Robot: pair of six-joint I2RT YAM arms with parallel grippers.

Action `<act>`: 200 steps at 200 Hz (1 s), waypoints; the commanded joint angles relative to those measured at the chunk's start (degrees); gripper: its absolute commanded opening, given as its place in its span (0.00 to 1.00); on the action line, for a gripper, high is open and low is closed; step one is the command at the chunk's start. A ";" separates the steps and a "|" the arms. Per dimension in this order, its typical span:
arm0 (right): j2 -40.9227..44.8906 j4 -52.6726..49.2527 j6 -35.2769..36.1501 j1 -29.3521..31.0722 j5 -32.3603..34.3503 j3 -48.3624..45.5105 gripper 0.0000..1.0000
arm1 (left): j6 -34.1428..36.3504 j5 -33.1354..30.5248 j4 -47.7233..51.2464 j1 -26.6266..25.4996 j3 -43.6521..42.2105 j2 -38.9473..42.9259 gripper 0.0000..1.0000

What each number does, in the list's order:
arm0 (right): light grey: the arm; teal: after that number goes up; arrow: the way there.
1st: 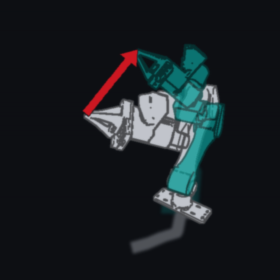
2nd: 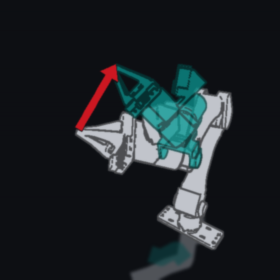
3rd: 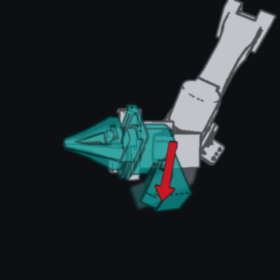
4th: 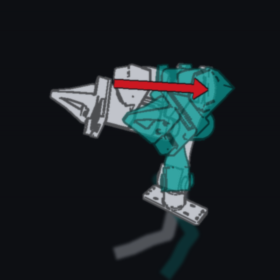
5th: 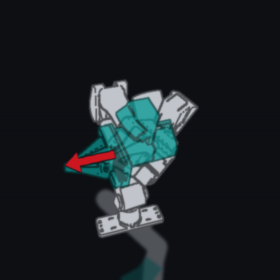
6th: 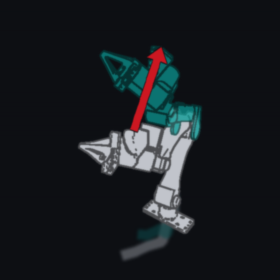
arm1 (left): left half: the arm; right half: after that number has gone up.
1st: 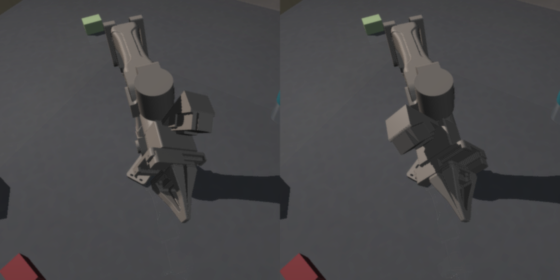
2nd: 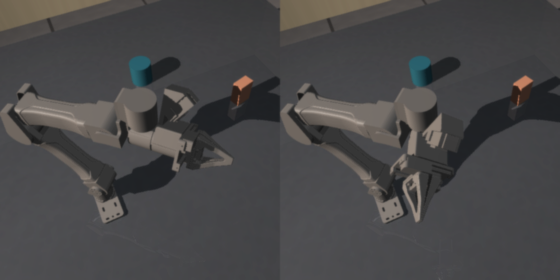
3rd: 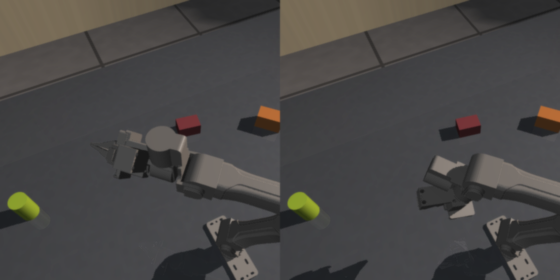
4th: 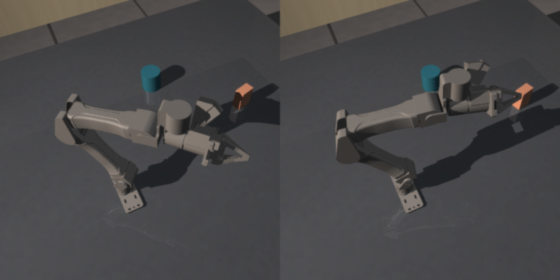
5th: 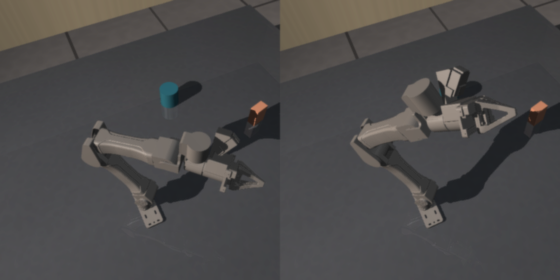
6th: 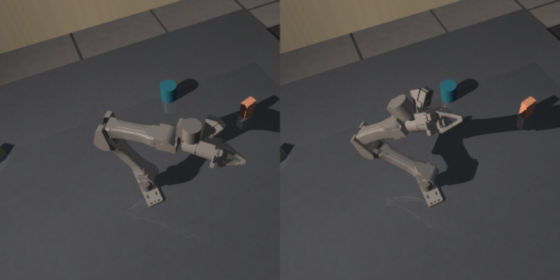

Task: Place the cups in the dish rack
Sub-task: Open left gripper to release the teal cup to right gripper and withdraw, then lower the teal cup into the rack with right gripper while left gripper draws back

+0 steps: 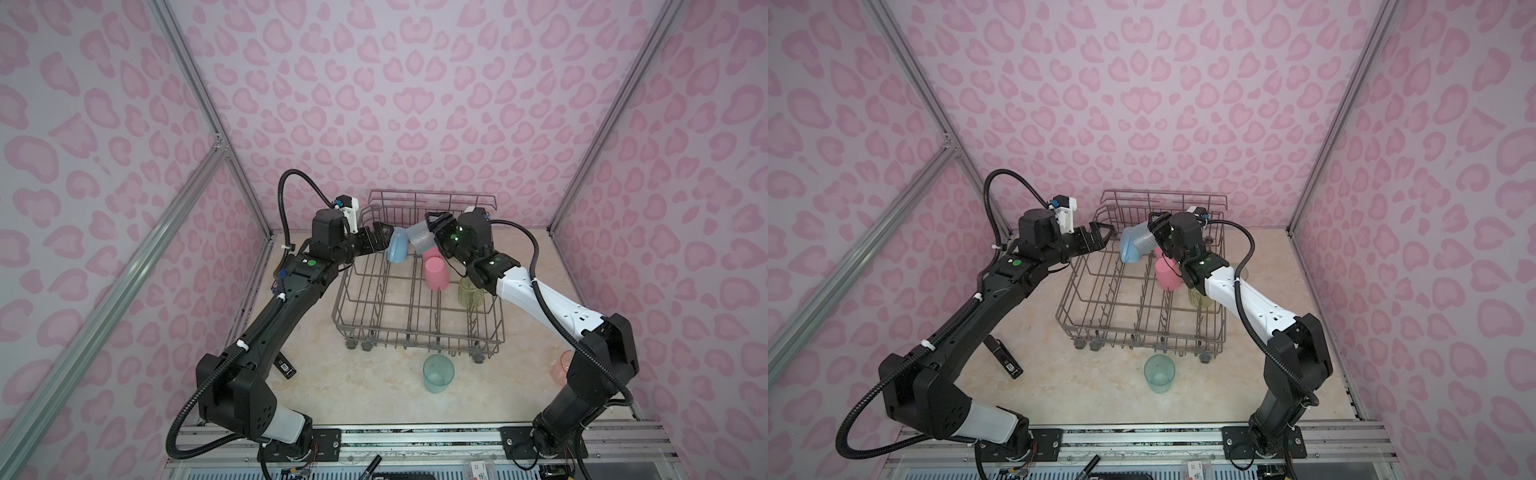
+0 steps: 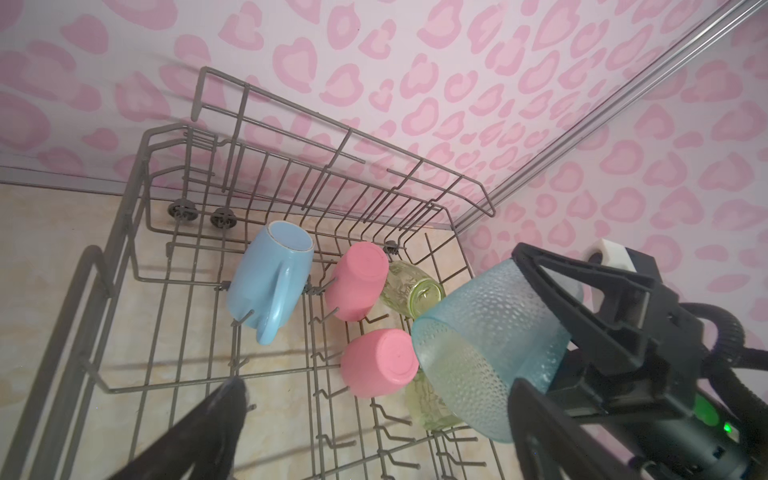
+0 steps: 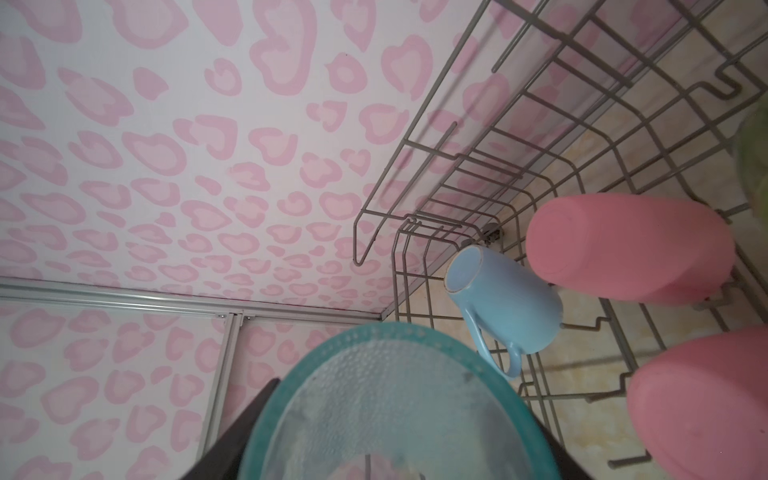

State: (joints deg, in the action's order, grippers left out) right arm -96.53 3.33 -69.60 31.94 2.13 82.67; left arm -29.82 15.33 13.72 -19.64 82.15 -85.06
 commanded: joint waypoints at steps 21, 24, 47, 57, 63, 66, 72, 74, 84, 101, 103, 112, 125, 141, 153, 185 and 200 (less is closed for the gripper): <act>-0.87 0.42 14.80 3.48 11.56 -0.14 0.59 | 4.52 -4.78 19.08 0.79 7.18 -1.17 1.00; -0.88 0.49 15.74 3.85 12.18 -0.14 0.59 | 4.92 -4.79 19.94 0.89 7.65 -1.35 1.00; -1.05 1.44 22.72 6.38 16.81 0.06 0.59 | 6.38 -7.07 25.36 1.76 8.18 -1.46 1.00; -1.19 1.97 25.45 7.52 18.59 -0.05 0.59 | 5.57 -7.57 25.12 2.67 6.37 -0.57 1.00; -1.22 2.32 26.98 8.13 19.45 -0.03 0.59 | 5.23 -7.39 24.79 3.19 5.25 -0.05 1.00; -1.34 2.44 27.64 8.46 19.85 -0.02 0.60 | 5.14 -7.13 24.58 3.47 4.69 0.16 1.00; -1.41 2.70 29.12 9.08 20.66 0.16 0.60 | 5.04 -6.78 24.20 3.99 3.75 0.49 1.00; -1.47 2.77 29.69 9.27 20.84 0.17 0.60 | 5.11 -6.69 24.17 4.15 3.38 0.63 1.00; -1.74 2.99 32.29 10.29 21.88 0.74 0.60 | 5.46 -6.69 23.97 4.91 2.34 1.11 1.00; -2.20 2.50 36.96 11.98 24.04 1.95 0.61 | 7.01 -6.84 23.20 5.96 1.02 2.42 0.99; -2.31 2.41 37.45 12.17 24.23 1.94 0.61 | 7.22 -6.88 22.96 6.07 0.78 2.61 1.00; -2.51 2.21 39.59 12.91 24.78 3.37 0.62 | 7.75 -7.27 21.69 6.27 -0.33 3.68 1.00; -2.70 1.86 41.98 13.93 25.67 4.49 0.62 | 8.10 -8.06 19.92 6.45 -2.12 5.17 1.00; -3.01 1.76 44.16 14.99 27.49 4.86 0.62 | 8.46 -8.38 19.02 6.72 -3.72 6.04 0.99; -3.32 1.94 45.50 15.66 28.63 4.86 0.62 | 8.71 -8.91 18.33 6.81 -4.70 6.46 0.99; -4.52 2.73 51.78 18.00 31.96 6.16 0.62 | 9.62 -8.46 17.38 7.49 -6.47 6.92 1.00; -5.02 3.68 54.34 18.77 32.69 6.27 0.63 | 9.94 -8.82 16.59 8.09 -7.41 7.75 1.00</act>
State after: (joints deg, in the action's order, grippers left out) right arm -100.68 4.12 -21.89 49.56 31.33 88.49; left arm -21.23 7.05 33.23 -12.25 75.61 -79.05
